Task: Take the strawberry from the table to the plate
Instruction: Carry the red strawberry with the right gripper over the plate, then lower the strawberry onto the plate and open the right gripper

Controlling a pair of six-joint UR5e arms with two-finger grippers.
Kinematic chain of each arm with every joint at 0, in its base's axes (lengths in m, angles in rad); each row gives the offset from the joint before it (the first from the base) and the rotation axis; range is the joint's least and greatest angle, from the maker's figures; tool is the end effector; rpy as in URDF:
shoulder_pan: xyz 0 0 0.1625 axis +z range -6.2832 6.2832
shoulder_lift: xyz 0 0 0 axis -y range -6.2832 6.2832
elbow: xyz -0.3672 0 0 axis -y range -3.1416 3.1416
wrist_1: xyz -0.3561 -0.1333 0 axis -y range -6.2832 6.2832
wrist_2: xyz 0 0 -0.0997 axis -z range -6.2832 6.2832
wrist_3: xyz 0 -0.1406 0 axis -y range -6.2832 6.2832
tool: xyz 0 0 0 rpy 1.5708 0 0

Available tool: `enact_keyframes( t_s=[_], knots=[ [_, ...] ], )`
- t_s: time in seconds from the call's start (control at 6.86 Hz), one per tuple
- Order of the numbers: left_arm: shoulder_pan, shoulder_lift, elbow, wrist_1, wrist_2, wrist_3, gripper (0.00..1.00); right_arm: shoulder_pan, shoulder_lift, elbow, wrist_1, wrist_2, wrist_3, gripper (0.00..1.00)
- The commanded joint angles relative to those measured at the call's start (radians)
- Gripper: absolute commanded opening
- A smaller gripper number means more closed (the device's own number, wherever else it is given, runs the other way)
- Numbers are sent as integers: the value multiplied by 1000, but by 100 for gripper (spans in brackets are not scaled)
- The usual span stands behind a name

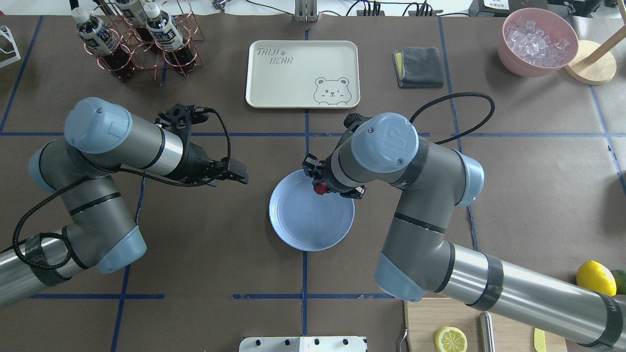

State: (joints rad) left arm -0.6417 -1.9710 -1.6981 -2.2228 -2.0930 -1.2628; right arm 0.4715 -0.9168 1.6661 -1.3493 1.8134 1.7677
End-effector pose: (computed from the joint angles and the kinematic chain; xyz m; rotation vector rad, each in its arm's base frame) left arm 0.4440 -0.4106 0.2757 0.1170 1.2284 0.0175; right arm -0.5366 -0.3853 0.2062 -0.0899 -0.9980 0.4947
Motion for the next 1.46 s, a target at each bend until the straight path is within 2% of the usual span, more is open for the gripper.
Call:
enact_keyframes(
  t_s=[0.0, 0.29, 0.44, 0.58, 0.73, 0.88, 1.02, 1.17, 1.31],
  knots=[
    [-3, 6, -8, 0, 1, -1, 97, -56, 26, -68, -17, -52, -4, 0],
    [1, 6, -8, 0, 4, -1, 98, -65, 44, -117, -17, -52, -8, 0],
    [2, 6, -8, 0, 4, -1, 98, -73, 38, -118, -19, -51, -8, 14],
    [2, 6, -6, 0, 4, -1, 98, -73, 42, -117, -20, -51, -8, 65],
    [4, 6, -6, 0, 4, -1, 98, -73, 47, -112, -45, -51, -2, 100],
    [8, 6, -5, 0, 4, -4, 98, -73, 46, -95, -47, -49, -5, 100],
    [1, 6, -6, 0, 4, 0, 98, -50, -3, 28, -77, -36, -10, 100],
    [-18, 35, -15, 0, 5, 3, 99, 25, -120, 223, -144, 36, -46, 100],
    [-56, 70, -26, 2, 4, 76, 99, 147, -239, 321, -161, 172, -201, 100]
  ],
)
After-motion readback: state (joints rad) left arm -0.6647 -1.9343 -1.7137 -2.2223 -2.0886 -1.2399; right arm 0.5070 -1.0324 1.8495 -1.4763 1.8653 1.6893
